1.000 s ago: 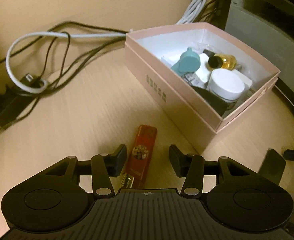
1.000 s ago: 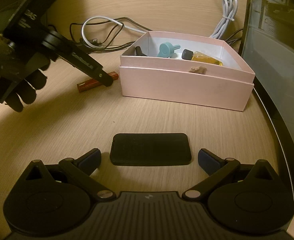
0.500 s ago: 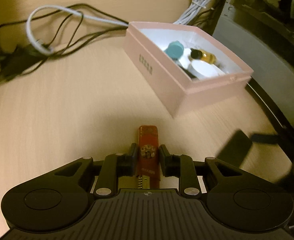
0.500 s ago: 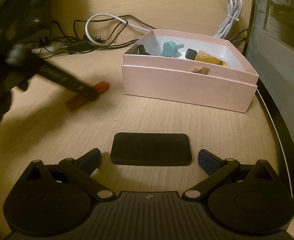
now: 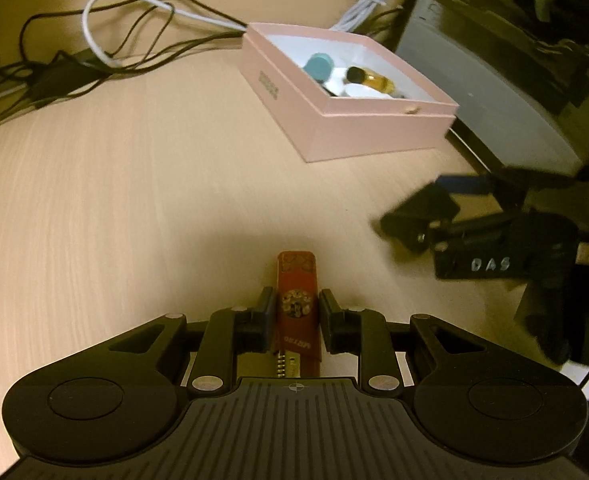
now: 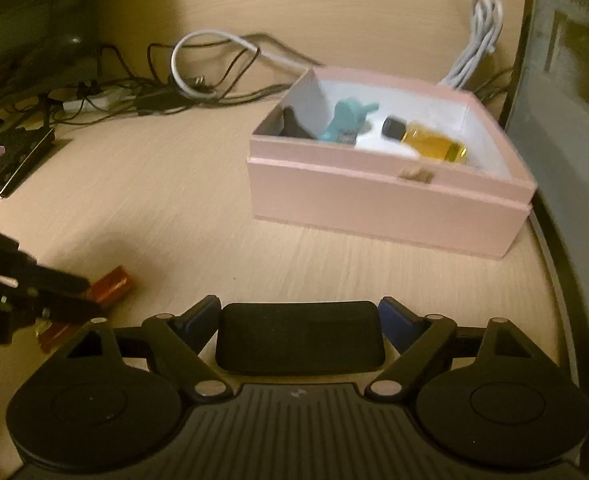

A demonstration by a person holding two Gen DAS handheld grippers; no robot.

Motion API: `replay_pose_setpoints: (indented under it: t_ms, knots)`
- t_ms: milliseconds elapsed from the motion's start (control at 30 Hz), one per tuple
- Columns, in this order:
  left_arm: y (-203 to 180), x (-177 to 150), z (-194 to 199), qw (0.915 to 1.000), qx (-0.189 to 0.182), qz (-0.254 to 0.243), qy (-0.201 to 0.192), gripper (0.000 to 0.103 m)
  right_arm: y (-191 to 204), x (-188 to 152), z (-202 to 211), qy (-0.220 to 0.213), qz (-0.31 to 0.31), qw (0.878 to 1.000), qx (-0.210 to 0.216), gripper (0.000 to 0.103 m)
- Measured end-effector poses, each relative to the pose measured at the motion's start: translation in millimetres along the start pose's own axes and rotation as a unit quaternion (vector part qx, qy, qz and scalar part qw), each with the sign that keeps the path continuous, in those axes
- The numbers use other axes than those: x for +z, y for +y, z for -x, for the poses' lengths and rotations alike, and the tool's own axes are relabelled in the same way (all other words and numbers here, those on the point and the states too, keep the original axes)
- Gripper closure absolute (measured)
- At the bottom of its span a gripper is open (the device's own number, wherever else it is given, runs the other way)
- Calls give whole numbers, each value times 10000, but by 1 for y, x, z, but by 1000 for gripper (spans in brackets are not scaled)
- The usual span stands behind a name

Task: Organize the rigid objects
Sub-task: 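Lower the red lighter into the pink box and open the left tool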

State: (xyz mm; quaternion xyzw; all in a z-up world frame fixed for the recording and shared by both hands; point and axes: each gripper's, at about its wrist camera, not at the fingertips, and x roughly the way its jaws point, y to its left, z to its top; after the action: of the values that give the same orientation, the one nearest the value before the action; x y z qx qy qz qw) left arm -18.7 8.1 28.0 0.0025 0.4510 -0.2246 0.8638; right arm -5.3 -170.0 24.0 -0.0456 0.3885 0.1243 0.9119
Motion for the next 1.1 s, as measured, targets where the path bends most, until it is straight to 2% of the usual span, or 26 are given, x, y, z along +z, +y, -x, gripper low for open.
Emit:
replay_pose_setpoints:
  t_ms: [167,300,500,600,667,767,833,933,1000,1100]
  knots:
    - [-19,6,11,9992,-159,-355,-66,77,-4,6,33,-192,125,9997,16,17]
    - [-24,32,21,9980,-357,-403,-342,77,-12,9,64,-333,110,9993,-115,17]
    - [-17,116,17,9944,-464,-235,-919,77,-20,4,93,-442,92,9982,-405,17]
    - [-25,161,1,9918,-242,-361,-1199,77,-16,-2,100,-507,144,9970,-566,17]
    - [-31,186,-14,9905,-256,-358,-1306,77,-15,-6,102,-481,108,9967,-650,17]
    - [-35,219,-39,9893,-57,-100,-1451,77,-14,-11,101,-386,55,9960,-803,17]
    - [-33,231,-56,9897,59,156,-1424,77,-14,-16,103,-339,84,9954,-896,17]
    - [-29,237,-85,9921,-140,478,-1152,77,-16,-22,105,-259,137,9945,-1009,17]
    - [-31,231,-100,9944,-149,448,-944,76,-21,-26,106,-193,110,9940,-1071,17]
    - [-31,216,-102,9953,-140,368,-885,76,-29,-29,105,-85,14,9934,-1144,17]
